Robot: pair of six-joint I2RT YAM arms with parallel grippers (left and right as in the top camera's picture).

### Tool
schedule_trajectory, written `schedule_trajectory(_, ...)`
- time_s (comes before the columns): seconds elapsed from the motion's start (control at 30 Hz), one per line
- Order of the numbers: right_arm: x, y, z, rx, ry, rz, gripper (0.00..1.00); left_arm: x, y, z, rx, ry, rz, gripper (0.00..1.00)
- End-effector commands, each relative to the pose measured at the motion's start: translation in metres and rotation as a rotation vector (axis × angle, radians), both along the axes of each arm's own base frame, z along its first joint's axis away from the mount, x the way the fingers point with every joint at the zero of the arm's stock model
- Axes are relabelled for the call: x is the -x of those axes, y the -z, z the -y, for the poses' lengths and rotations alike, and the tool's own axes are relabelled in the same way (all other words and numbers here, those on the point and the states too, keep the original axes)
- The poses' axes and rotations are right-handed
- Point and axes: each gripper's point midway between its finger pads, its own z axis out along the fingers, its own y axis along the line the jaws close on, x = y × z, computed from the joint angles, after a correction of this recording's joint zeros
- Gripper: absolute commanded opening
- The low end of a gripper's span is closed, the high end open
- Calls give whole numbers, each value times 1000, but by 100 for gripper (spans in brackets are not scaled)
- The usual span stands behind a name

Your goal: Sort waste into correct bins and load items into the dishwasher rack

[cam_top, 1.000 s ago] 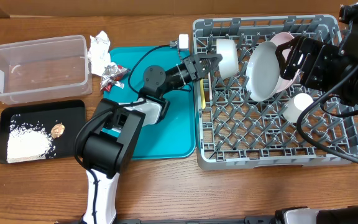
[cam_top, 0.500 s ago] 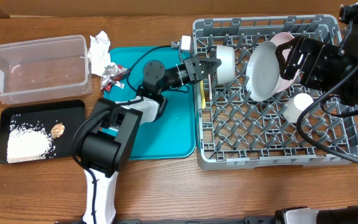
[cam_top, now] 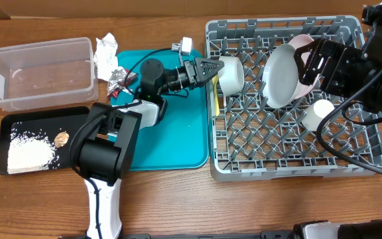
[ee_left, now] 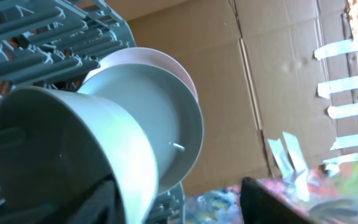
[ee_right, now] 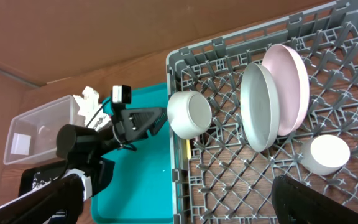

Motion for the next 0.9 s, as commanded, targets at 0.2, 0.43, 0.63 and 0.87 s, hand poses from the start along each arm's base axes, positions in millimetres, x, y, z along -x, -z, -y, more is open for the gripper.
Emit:
schedule_trajectory(0.2, 0, -1, 0, 0, -1, 5, 100, -15, -2, -43, 22, -2, -89, 100)
schedule_trajectory(0.43, 10, -13, 0, 47, -59, 69, 100, 0, -63, -85, 6, 51, 94, 100)
schedule_trajectory(0.63, 55, -74, -2, -10, -92, 330, 100, 55, -189, -124, -33, 35, 443, 100)
schedule_trajectory(0.87, 72, -75, -5, -28, -119, 337, 100, 103, -274, -147, -120, -179, 643, 100)
